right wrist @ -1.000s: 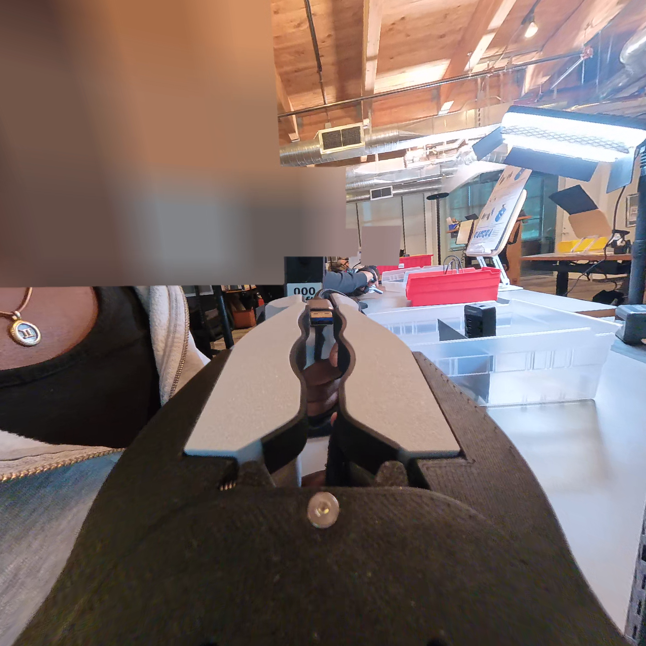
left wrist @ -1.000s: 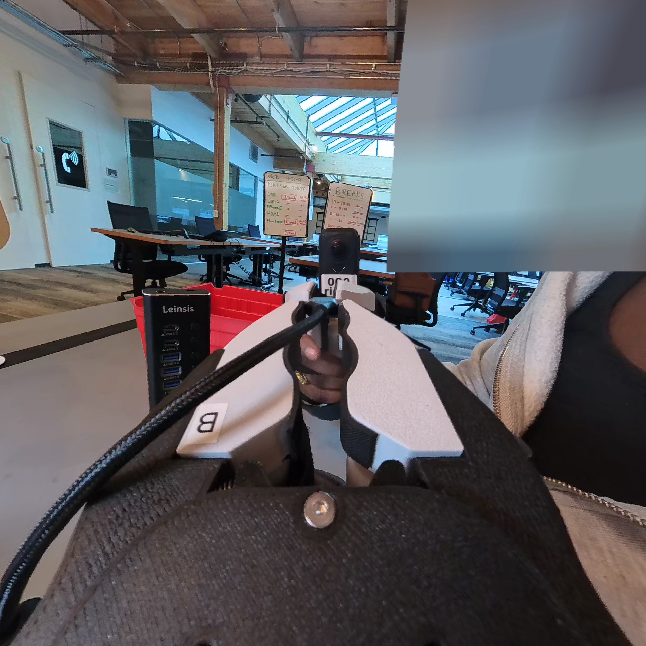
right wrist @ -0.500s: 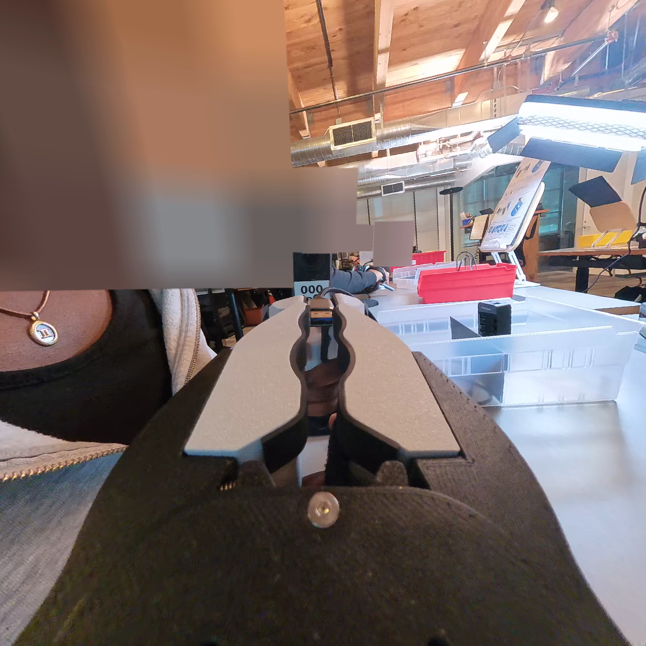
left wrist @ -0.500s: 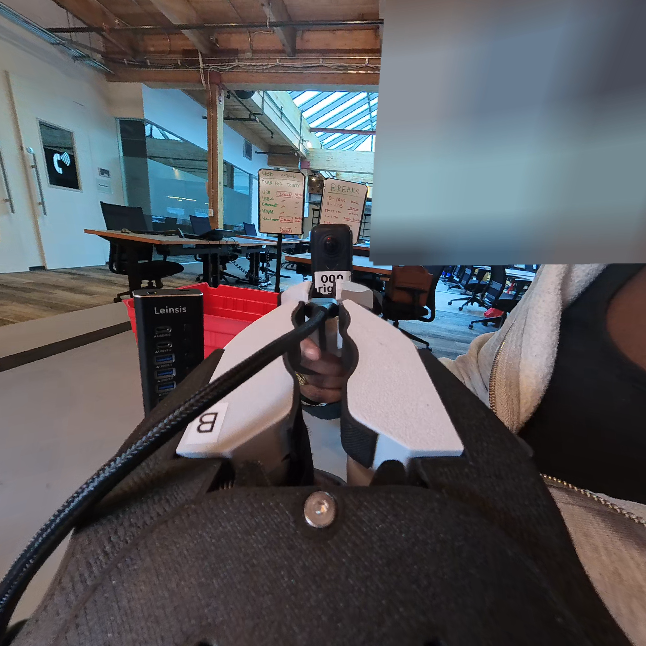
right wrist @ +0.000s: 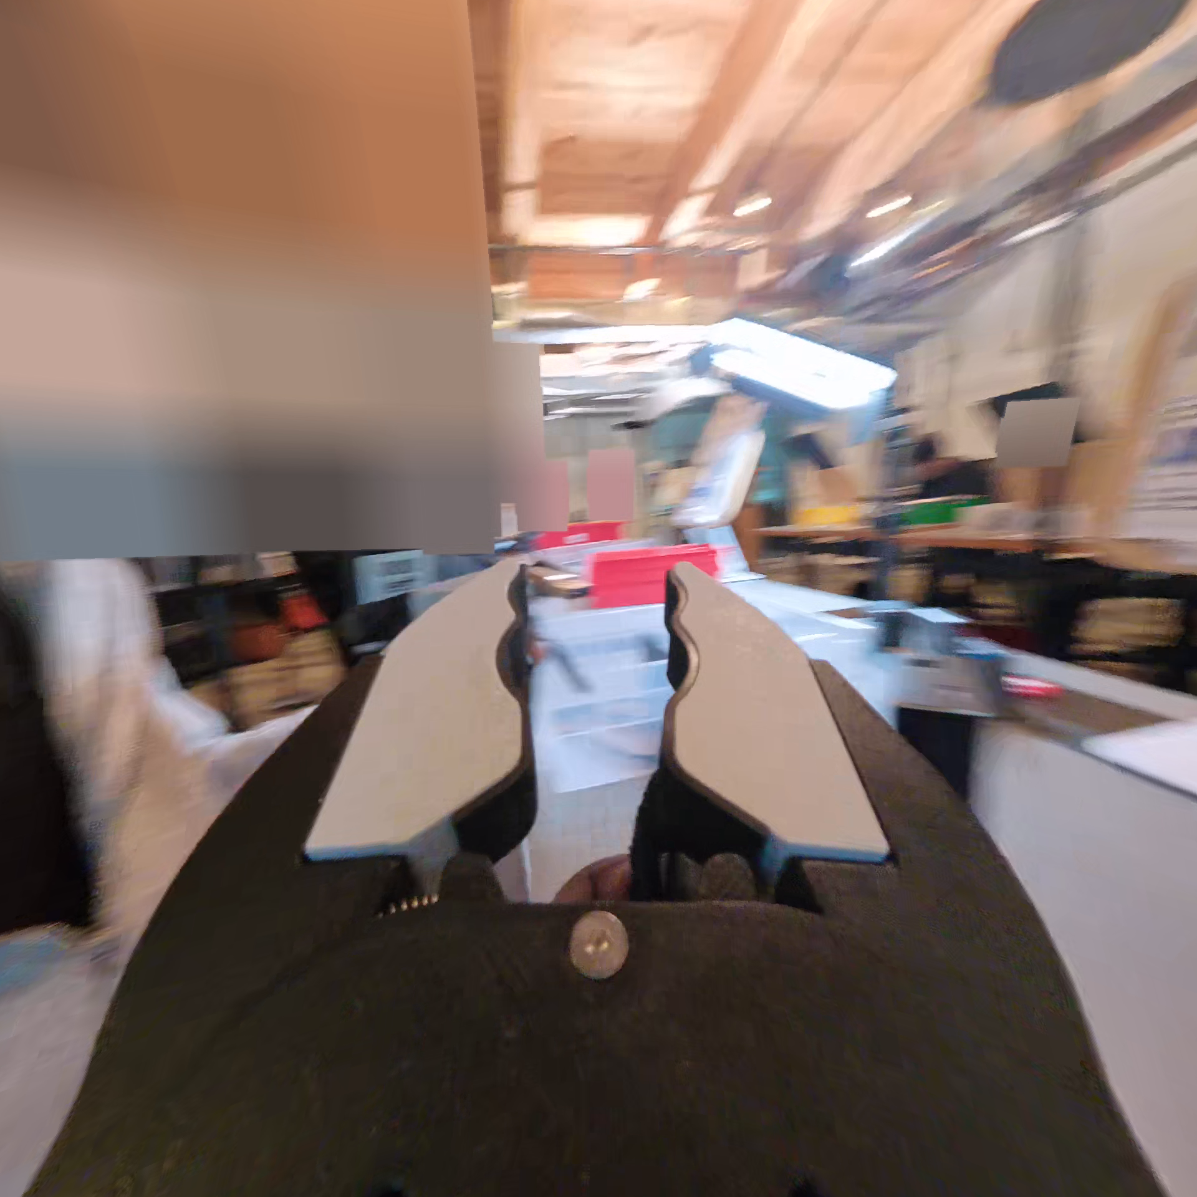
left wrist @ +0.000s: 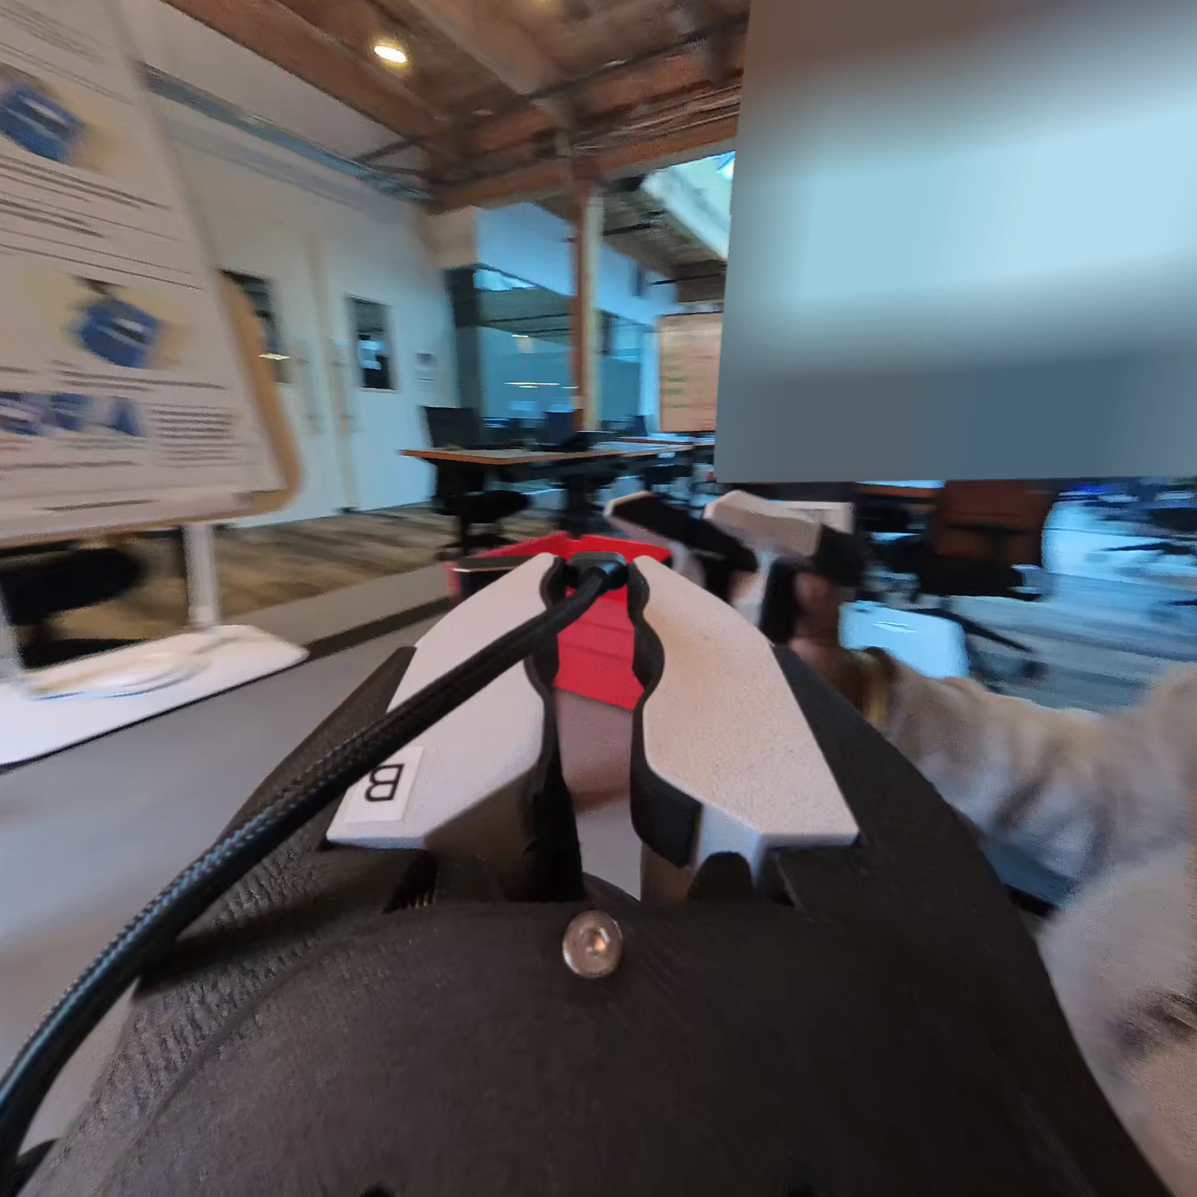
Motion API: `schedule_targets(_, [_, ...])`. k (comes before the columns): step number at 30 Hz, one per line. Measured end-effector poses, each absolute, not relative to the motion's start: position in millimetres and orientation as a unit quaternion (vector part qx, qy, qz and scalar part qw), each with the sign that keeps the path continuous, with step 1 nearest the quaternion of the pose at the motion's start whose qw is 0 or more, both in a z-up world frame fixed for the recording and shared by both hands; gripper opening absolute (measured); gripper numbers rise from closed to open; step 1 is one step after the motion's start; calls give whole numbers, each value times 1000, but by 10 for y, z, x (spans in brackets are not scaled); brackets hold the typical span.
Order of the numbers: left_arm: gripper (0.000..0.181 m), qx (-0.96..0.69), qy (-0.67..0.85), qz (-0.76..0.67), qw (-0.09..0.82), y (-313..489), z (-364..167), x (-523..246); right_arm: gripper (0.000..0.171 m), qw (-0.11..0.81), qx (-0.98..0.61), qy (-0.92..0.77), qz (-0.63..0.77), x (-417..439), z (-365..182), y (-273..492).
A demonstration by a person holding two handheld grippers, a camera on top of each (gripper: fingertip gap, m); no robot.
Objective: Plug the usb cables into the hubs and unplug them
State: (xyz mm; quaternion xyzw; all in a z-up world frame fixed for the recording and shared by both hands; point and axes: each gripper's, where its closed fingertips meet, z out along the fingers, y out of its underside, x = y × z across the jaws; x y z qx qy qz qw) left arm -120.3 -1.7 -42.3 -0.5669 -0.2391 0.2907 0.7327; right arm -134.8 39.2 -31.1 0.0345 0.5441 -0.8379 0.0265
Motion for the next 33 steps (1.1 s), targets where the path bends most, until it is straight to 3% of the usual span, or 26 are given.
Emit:
schedule_targets(4, [18, -563, -276, 387, 677, -237, -411, -1545, 54, -164, 201, 527, -809, -2127, -381, 770])
schedule_targets(9, [17, -580, -262, 434, 637, -142, -546, -1812, 67, -193, 246, 619, -720, -2328, -773, 549])
schedule_targets(12, [17, -588, -257, 442, 627, -59, -704, -1922, 66, -189, 261, 675, -663, -2383, -1032, 379])
schedule_targets(13, [17, -588, -255, 446, 625, -43, -757, -1948, 55, -179, 264, 688, -652, -2396, -1101, 335])
schedule_targets(14, [17, -589, -256, 447, 622, -33, -816, -1973, 32, -171, 267, 695, -645, -2413, -1149, 311])
schedule_targets(15, [17, -594, -258, 444, 619, -18, -877, -1988, 30, -176, 273, 690, -647, -2445, -1148, 319])
schedule_targets(18, [17, -600, -261, 451, 607, -6, -953, -2014, 28, -180, 311, 655, -664, -2544, -1121, 398])
schedule_targets(23, [17, -600, -263, 451, 606, 105, -965, -2023, 28, -82, 382, 539, -746, -2551, -941, 427])
schedule_targets(33, [17, -598, -263, 461, 600, 62, -929, -2004, 28, -73, 358, 539, -759, -2362, -991, 225])
